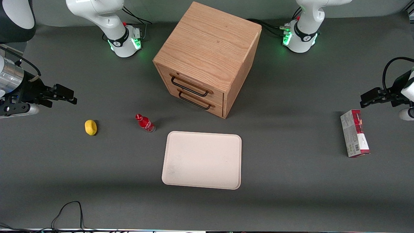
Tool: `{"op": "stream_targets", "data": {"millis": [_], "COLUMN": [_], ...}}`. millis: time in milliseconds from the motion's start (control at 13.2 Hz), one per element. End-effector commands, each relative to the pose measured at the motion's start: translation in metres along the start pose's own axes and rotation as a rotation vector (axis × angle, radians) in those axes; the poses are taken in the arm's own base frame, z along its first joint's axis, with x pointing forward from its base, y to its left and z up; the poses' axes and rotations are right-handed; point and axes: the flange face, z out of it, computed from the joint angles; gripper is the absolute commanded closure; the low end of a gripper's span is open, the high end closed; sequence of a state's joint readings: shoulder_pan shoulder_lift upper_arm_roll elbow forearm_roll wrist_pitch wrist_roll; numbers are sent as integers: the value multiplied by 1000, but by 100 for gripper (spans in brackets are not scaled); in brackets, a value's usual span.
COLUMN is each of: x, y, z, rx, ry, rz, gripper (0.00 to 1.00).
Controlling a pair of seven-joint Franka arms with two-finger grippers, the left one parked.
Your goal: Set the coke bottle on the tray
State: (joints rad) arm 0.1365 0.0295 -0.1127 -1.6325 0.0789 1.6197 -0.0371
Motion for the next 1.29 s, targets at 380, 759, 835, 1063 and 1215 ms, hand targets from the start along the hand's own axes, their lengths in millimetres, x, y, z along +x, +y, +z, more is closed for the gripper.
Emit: {"op": "stream_targets", "data": {"millis": [380, 759, 835, 1063, 1215], "x": [-3, -4, -5, 1, 8], "y": [-4, 2, -1, -7, -46], "z": [-3, -3, -4, -10, -6], "rx": [-16, -16, -16, -16, -21], "ry": [-57, -61, -64, -77, -87], "rz": [-24, -1, -4, -15, -6], "gripper": [0, 0, 0, 0, 0]}}
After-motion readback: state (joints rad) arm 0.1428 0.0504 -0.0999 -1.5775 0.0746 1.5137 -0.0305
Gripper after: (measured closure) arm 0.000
